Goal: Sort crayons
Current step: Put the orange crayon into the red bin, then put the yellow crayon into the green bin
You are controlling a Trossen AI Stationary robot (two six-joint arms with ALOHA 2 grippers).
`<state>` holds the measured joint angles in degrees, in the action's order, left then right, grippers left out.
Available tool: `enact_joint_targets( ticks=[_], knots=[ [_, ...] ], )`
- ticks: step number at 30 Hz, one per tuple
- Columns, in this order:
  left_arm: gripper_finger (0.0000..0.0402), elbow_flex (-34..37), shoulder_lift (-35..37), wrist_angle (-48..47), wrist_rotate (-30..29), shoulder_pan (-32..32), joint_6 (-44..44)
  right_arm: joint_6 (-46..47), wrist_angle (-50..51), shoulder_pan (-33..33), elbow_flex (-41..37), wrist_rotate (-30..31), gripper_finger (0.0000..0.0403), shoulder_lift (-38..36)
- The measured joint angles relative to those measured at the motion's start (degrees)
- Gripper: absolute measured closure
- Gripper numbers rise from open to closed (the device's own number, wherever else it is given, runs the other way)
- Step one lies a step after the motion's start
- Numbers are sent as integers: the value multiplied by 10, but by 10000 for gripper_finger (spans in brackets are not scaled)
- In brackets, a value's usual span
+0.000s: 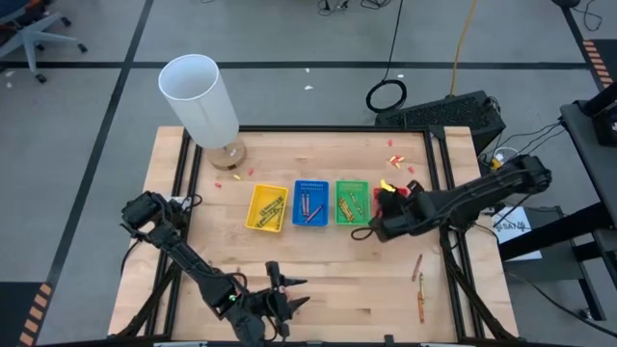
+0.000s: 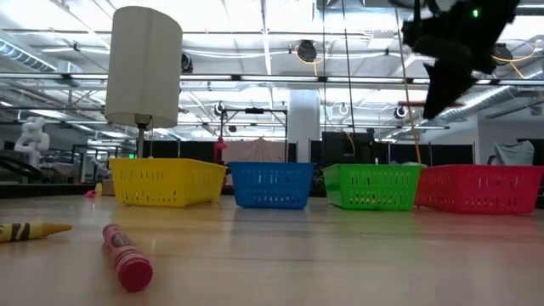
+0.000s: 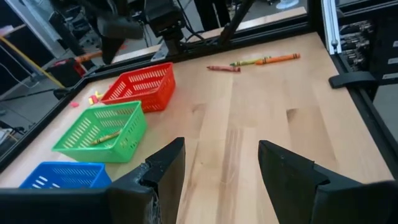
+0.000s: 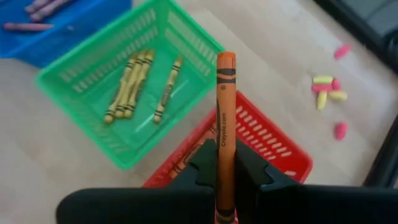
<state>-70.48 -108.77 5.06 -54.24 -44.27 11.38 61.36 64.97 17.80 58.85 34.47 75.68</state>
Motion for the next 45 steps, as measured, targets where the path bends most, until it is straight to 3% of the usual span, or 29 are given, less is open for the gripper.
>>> enact_joint_targets(
  ticks=[9,24,35,45],
  knots=[
    [201,0,0,0,0,8,2,86,-135,0,-121,-32,396,-4],
    [201,0,0,0,15,24,3,197,-147,0,-191,-30,389,-5],
    [201,0,0,0,20,27,4,218,-214,0,-229,-20,354,-5],
    [201,0,0,-2,33,27,3,173,-214,16,-204,-14,342,-5]
  ],
)
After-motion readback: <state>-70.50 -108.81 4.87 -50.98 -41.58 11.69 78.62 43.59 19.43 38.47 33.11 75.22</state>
